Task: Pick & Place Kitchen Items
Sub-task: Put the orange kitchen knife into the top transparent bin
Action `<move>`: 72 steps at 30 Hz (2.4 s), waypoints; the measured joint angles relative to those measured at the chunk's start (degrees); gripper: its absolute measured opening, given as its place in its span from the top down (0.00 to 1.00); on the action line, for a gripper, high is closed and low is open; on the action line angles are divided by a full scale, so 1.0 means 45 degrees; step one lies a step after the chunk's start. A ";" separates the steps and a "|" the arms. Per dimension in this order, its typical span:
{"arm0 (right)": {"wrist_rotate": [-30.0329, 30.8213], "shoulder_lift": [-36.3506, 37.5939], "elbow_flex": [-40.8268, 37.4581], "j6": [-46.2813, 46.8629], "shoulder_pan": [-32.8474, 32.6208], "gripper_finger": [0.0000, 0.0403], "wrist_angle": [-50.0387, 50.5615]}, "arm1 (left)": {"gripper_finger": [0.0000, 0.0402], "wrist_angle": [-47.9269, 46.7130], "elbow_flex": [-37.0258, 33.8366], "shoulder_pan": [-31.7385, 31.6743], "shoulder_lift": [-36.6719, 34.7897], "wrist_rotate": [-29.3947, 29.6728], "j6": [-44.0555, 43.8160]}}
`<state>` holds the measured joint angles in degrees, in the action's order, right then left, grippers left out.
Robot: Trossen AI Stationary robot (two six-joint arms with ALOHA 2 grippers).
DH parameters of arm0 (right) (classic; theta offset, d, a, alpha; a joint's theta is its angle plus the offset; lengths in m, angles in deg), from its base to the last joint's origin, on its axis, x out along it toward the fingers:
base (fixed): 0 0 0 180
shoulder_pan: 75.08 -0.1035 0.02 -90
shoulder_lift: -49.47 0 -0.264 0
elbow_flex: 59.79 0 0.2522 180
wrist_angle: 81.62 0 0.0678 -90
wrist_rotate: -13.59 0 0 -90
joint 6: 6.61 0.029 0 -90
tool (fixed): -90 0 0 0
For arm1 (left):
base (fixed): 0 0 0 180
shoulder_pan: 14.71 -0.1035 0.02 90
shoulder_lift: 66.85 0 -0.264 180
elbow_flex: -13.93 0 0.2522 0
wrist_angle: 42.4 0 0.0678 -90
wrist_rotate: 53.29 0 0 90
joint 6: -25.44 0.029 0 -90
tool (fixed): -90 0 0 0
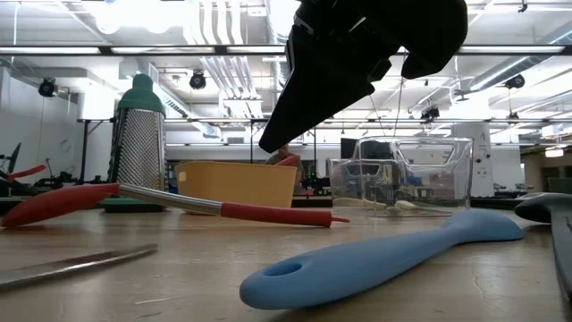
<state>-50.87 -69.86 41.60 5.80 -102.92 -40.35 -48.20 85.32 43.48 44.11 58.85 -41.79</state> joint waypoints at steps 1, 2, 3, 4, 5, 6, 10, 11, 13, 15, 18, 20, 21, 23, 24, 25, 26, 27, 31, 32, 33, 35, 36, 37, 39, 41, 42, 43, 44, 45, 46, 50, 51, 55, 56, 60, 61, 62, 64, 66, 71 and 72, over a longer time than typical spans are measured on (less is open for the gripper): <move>0.0000 0.0000 0.0000 0.0000 0.0000 0.98 0.0000 | 0.98 -0.0014 0.0139 -0.0001 0.0097 0.0081 0.0163; 0.0000 0.0000 0.0000 0.0002 0.0000 0.98 -0.0002 | 0.98 -0.0071 0.0282 -0.0015 0.0168 0.0080 0.0320; 0.0000 0.0000 0.0000 0.0005 -0.0002 0.98 0.0000 | 0.98 -0.0122 0.0407 -0.0019 0.0211 0.0047 0.0468; 0.0000 0.0000 0.0000 0.0005 -0.0003 0.98 -0.0005 | 0.98 -0.0210 0.0529 -0.0019 0.0242 0.0089 0.0640; 0.0000 0.0000 0.0000 0.0005 0.0000 0.98 0.0000 | 0.98 -0.0246 0.0633 -0.0015 0.0261 0.0096 0.0811; 0.0000 0.0000 0.0000 0.0005 -0.0002 0.98 -0.0002 | 0.98 -0.0270 0.0750 -0.0015 0.0274 0.0095 0.1017; 0.0000 0.0000 0.0000 0.0005 0.0000 0.98 0.0000 | 0.99 -0.0356 0.1026 -0.0012 0.0216 0.0398 0.2079; 0.0000 0.0000 0.0000 0.0005 -0.0005 0.98 0.0000 | 0.99 -0.0438 0.1027 0.0002 0.0173 0.0596 0.2292; 0.0000 0.0000 0.0000 0.0005 0.0000 0.98 0.0000 | 0.98 -0.0372 0.1042 0.0087 0.0134 0.0737 0.3060; 0.0000 0.0000 0.0000 0.0005 0.0000 0.98 0.0006 | 0.97 -0.0355 0.1047 0.0215 0.0121 0.0767 0.3614; 0.0000 0.0000 0.0000 0.0005 -0.0005 0.98 0.0005 | 0.96 -0.0355 0.1047 0.0508 0.0122 0.0664 0.4938; 0.0000 0.0000 0.0000 0.0005 -0.0005 0.98 0.0010 | 0.96 0.0066 0.1047 0.0729 0.0125 0.0693 0.5818; 0.0000 0.0000 0.0000 0.0005 -0.0005 0.98 0.0010 | 0.96 0.0478 0.1047 0.0789 0.0125 0.0881 0.5920; 0.0000 0.0000 0.0000 0.0005 -0.0005 0.98 0.0010 | 0.96 0.1350 0.1047 0.0806 0.0120 0.1296 0.6138; 0.0000 0.0000 0.0000 0.0007 -0.0005 0.98 0.0010 | 0.96 0.1837 0.1047 0.0783 0.0120 0.1329 0.6595; 0.0000 0.0000 0.0000 0.0006 -0.0005 0.98 0.0015 | 0.95 0.2096 0.1070 0.0766 0.0120 0.1384 0.7076; 0.0000 0.0000 0.0000 0.0005 -0.0005 0.98 0.0025 | 0.95 0.2126 0.1140 0.0761 0.0120 0.1565 0.7441; 0.0000 0.0000 0.0000 0.0005 -0.0005 0.98 0.0029 | 0.95 0.2020 0.1241 0.0825 0.0120 0.1791 0.7689; 0.0000 0.0000 0.0000 0.0116 -0.0005 0.98 0.0029 | 0.94 0.1844 0.1688 0.1224 0.0119 0.2947 0.9498; 0.0000 0.0000 0.0000 0.0154 -0.0005 0.98 0.0029 | 0.93 0.1900 0.1809 0.1289 0.0115 0.3220 0.9971; -0.0003 0.0000 0.0000 0.0155 -0.0005 0.98 0.0029 | 0.91 0.1889 0.1928 0.1336 0.0101 0.3485 1.0416; -0.0003 0.0000 0.0000 0.0155 -0.0005 0.98 0.0034 | 0.85 0.1886 0.2073 0.1383 0.0123 0.3823 1.1199; -0.0002 0.0000 0.0000 0.0155 -0.0005 0.98 0.0036 | 0.82 0.1886 0.2143 0.1403 0.0193 0.4018 1.1586; -0.0005 0.0000 0.0000 0.0153 -0.0005 0.98 0.0041 | 0.79 0.1896 0.2186 0.1415 0.0285 0.4212 1.2015; -0.0005 0.0000 0.0000 0.0151 -0.0005 0.98 0.0094 | 0.72 0.1882 0.2217 0.1423 0.0595 0.4410 1.2727; -0.0003 0.0000 0.0000 0.0151 -0.0005 0.98 0.0140 | 0.65 0.1855 0.2399 0.1392 0.1054 0.4440 1.2990; -0.0005 0.0000 0.0000 0.0155 -0.0005 0.98 0.0136 | 0.62 0.1847 0.2587 0.1371 0.1313 0.4493 1.3185; -0.0004 0.0000 -0.0005 0.0154 -0.0005 0.98 0.0132 | 0.59 0.1863 0.2842 0.1357 0.1589 0.4639 1.3369; -0.0005 0.0000 -0.0005 0.0155 -0.0005 0.98 0.0131 | 0.57 0.1888 0.3150 0.1352 0.1870 0.4891 1.3546; -0.0003 0.0000 -0.0005 0.0155 -0.0005 0.98 0.0126 | 0.55 0.1865 0.3496 0.1351 0.2134 0.5146 1.3738; -0.0005 0.0000 -0.0005 0.0155 -0.0005 0.98 0.0126 | 0.52 0.1745 0.3860 0.1372 0.2385 0.5343 1.3924; -0.0005 0.0000 -0.0010 0.0457 -0.0005 0.98 0.0126 | 0.46 0.0041 0.5394 0.1509 0.3238 0.5816 1.3684; -0.0005 0.0000 -0.0019 0.0536 -0.0005 0.98 0.0126 | 0.45 -0.0606 0.5724 0.1555 0.3443 0.5957 1.3322; -0.0005 0.0000 -0.0056 0.0539 -0.0005 0.98 0.0126 | 0.44 -0.2139 0.6843 0.1715 0.4243 0.6482 1.2130; -0.0005 0.0000 -0.0070 0.0550 -0.0005 0.98 0.0126 | 0.44 -0.2304 0.7004 0.1767 0.4357 0.6619 1.1987; -0.0005 0.0000 -0.0097 0.0584 -0.0005 0.98 0.0126 | 0.44 -0.2759 0.7148 0.2061 0.4664 0.7429 1.1542; -0.0005 0.0000 -0.0097 0.0597 -0.0005 0.98 0.0121 | 0.44 -0.2882 0.7133 0.2122 0.4733 0.7515 1.1339; -0.0005 0.0000 -0.0097 0.0635 -0.0005 0.98 0.0121 | 0.44 -0.3057 0.7133 0.2180 0.4796 0.7545 1.1107; -0.0005 0.0000 -0.0097 0.0773 -0.0005 0.98 0.0121 | 0.44 -0.3205 0.7128 0.2245 0.4941 0.7660 1.0803; -0.0005 0.0000 -0.0097 0.0891 -0.0005 0.98 0.0120 | 0.44 -0.3204 0.7128 0.2259 0.5149 0.7762 1.0953; -0.0010 0.0000 -0.0097 0.1149 -0.0010 0.98 0.0112 | 0.44 -0.3234 0.7128 0.2259 0.5742 0.8719 1.1292; -0.0007 0.0000 -0.0097 0.1207 -0.0005 0.98 0.0107 | 0.44 -0.3251 0.7128 0.2259 0.5829 0.8933 1.1374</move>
<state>-50.91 -69.86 41.17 11.23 -102.94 -39.88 -62.84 117.40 53.65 70.34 99.05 9.40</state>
